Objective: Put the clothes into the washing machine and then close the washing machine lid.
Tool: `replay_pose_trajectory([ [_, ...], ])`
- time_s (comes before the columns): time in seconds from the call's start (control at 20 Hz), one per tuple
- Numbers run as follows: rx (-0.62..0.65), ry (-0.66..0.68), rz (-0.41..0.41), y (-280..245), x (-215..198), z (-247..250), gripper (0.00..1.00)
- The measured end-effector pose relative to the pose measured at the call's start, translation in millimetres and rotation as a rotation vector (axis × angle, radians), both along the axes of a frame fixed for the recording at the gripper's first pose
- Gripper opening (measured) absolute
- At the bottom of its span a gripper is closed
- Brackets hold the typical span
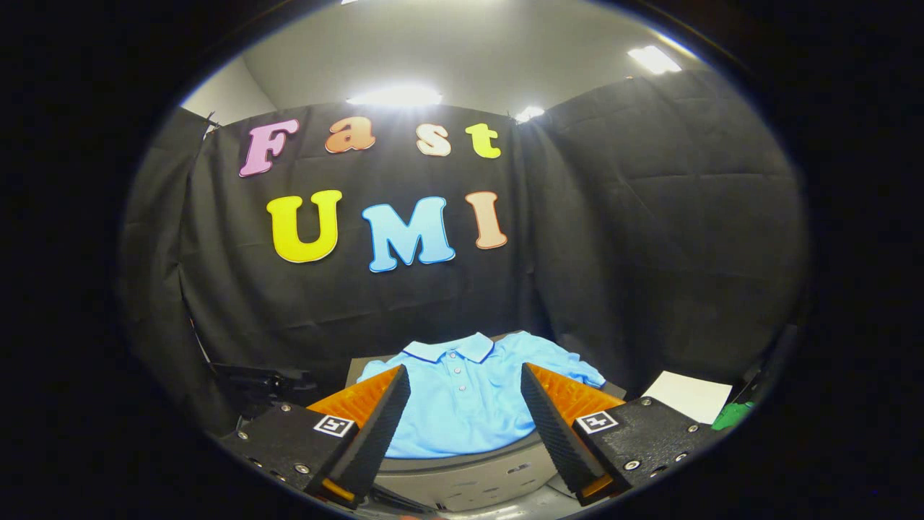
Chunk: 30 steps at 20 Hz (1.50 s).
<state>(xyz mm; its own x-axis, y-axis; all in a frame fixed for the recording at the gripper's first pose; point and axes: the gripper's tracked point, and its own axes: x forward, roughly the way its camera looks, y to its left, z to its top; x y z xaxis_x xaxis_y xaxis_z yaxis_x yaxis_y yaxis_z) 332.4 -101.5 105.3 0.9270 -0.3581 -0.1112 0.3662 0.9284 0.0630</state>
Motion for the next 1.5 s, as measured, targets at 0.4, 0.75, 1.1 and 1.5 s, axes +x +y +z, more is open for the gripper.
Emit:
replay_pose_trajectory([
  [0.4, 0.102, 0.186, 0.024, -42.2, 82.8, -40.1, 0.96],
  [0.75, 0.213, 0.376, 0.088, -37.5, 113.5, -95.8, 0.96],
  [1.1, 0.288, 0.473, 0.079, -48.8, 119.4, -132.2, 0.96],
  [1.5, 0.116, 0.557, 0.095, -48.3, 119.4, -144.4, 0.91],
])
